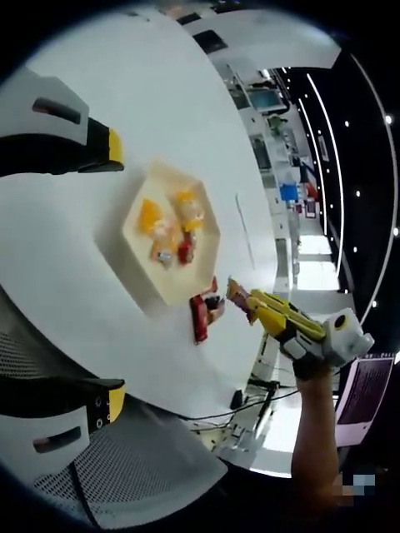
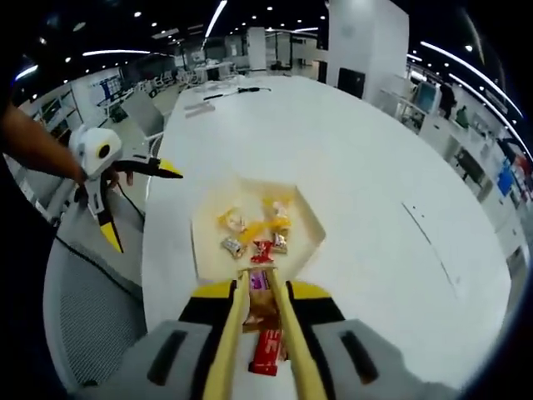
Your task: Place the target food into the container with the food tongs after gripping and lifting it, then release it inside without dropping or visibly crushing the food.
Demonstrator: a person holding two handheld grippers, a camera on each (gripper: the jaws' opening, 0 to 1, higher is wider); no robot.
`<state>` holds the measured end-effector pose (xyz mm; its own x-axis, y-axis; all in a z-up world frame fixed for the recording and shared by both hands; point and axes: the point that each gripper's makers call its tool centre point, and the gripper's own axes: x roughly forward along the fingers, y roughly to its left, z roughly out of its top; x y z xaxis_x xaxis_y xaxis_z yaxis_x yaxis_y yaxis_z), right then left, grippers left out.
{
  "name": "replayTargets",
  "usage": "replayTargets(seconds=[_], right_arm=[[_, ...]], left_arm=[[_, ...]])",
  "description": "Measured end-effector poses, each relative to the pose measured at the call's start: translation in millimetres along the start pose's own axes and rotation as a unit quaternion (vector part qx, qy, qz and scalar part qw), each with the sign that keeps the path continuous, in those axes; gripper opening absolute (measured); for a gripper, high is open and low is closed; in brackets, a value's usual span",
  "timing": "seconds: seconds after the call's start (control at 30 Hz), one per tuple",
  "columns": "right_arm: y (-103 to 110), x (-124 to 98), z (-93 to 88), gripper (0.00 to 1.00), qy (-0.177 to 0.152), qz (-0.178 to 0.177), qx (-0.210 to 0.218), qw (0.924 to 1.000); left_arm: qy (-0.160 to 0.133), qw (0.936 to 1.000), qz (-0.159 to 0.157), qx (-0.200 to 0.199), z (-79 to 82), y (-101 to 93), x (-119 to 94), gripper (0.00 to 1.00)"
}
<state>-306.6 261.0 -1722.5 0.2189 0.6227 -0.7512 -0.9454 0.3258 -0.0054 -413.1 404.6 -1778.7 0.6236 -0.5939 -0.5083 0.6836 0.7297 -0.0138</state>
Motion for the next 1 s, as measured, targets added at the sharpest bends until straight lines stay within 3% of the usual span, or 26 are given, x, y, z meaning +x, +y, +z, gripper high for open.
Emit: replayTargets(seconds=[0.3,0.47,0.83,1.0], right_arm=[[6.6,19.0,18.4,0.2,-0.004,0.001,-0.012,0.9999],[7.5,19.1,25.4,0.21,-0.005,0.0,-0.017,0.9998],[-7.9,-4.3,31.1,0.25,-0.036,-0.023,-0.006,0.9991],[-21.4,-18.3,21.1,0.26,-0.045,-0.042,0.0,0.9981]], left_arm=[[-0.008,0.9999,0.002,0.006,3.1,0.1,-1.3,0.99],[-0.008,1.0,0.002,0.005,2.6,0.8,-1.2,0.99],[-0.005,1.0,-0.001,0.006,1.6,-0.3,-0.9,0.99],[-0.005,1.0,-0.003,0.005,1.2,-0.6,-0.8,0.99]])
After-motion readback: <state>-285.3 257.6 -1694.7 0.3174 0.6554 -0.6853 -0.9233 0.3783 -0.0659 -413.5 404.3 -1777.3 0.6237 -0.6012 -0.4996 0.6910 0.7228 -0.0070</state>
